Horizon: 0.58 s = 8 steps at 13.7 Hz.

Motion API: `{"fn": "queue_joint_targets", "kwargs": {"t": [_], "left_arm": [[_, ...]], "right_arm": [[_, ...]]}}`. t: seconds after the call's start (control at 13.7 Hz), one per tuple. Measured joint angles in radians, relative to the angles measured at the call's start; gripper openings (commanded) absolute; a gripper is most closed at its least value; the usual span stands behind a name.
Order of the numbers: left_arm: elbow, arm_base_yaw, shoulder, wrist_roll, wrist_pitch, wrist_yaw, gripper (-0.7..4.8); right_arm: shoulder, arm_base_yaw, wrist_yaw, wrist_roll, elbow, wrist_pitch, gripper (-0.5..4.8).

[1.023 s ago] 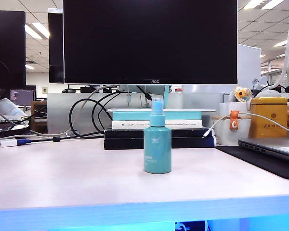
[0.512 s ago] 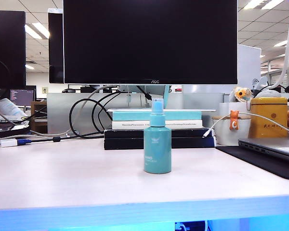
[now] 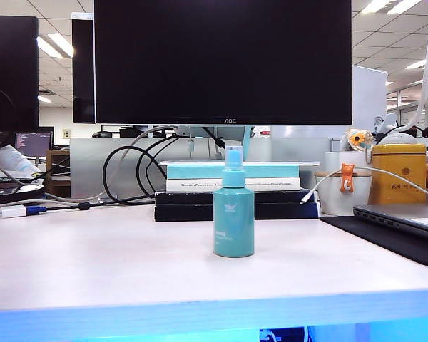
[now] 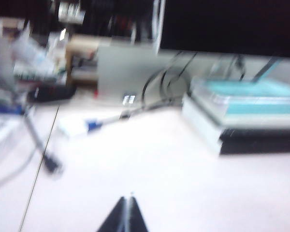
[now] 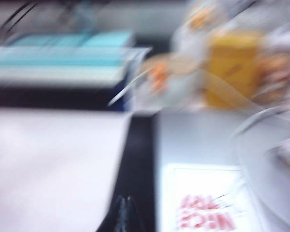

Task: Pick up the sprayer with the left hand, pick up its lid with the right hand then put the lid on the sprayer.

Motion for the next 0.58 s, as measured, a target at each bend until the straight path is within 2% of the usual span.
{"fn": "queue_joint_targets", "kwargs": {"t": [0.07,0.22,0.37,0.44,0.51,0.58], "left_arm": [[0.0,0.002,0.0,0.002,-0.017,-0.003,-0.06],[0.0,0.002,0.0,0.003,-0.041,-0.101,-0.06],[0.0,-0.002,0.0,0.003,-0.054,-0.121,-0.06],[0.0,-0.041,0.0,0.032,-0.055,-0.095,-0.06],[0.0,-0.084,0.0,0.095,-0.055,-0.085,-0.06],[0.0,-0.091,0.0,0.112,-0.056,-0.1,-0.06]], "right_arm": [[-0.003,0.0,-0.036,-0.007,0.0,0.009,-0.05],[-0.005,-0.004,-0.04,-0.01,0.0,0.038,-0.05],[-0.005,-0.029,-0.038,-0.013,0.0,0.037,-0.05],[-0.005,-0.068,-0.038,-0.01,0.0,0.035,-0.05],[-0.005,-0.094,-0.038,0.01,0.0,0.029,-0.06],[-0.006,-0.1,-0.037,0.015,0.0,0.017,-0.06]]}}
